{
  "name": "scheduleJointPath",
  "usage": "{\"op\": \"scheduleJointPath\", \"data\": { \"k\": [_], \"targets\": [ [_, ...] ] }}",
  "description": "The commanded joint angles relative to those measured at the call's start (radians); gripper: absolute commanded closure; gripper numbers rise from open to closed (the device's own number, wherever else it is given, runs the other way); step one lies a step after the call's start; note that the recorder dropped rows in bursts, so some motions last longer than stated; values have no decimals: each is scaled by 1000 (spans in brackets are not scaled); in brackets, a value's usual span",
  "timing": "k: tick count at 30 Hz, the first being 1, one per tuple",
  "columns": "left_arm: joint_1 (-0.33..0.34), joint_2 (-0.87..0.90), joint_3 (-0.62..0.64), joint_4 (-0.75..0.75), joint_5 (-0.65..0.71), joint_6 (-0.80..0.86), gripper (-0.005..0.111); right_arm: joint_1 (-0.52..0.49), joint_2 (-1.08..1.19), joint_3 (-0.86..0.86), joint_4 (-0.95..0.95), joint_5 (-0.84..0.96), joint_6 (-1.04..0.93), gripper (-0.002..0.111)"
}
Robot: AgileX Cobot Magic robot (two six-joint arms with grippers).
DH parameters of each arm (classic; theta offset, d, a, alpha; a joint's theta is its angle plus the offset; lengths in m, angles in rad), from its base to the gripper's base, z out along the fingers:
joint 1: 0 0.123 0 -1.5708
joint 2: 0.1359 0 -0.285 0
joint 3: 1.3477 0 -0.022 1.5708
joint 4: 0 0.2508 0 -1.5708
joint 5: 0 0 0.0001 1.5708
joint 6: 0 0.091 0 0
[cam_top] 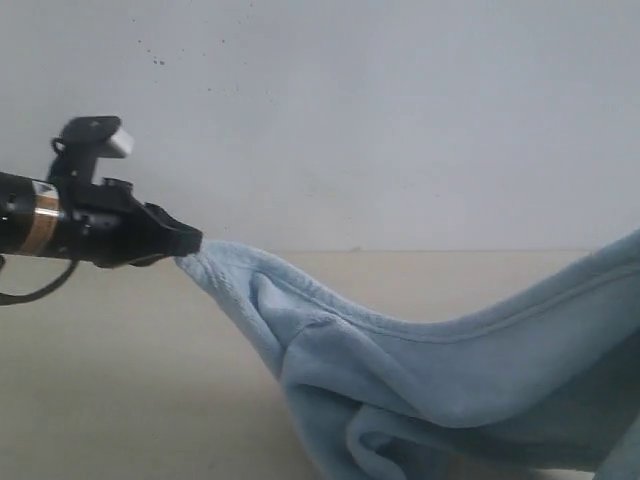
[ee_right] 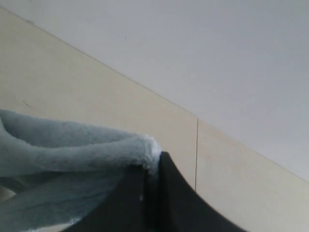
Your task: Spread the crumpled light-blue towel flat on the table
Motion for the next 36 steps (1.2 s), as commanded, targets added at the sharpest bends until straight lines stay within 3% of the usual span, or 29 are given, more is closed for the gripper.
{"op": "scheduleJointPath", "data": {
  "k": [1,9,26,36],
  "targets": [
    [68,-141,53,-1,3,17,102,3,41,0,-112,-31,14,108],
    [137,-443,137,-1,-19,14,102,3,-20,0,-161,13,63,108],
    [138,-965,382,-1,-6,-31,102,3,-266,0,-100,99,71,108],
    [138,-1115,468,-1,33,-63,102,3,-397,0,-103,154,40,108]
  ]
}}
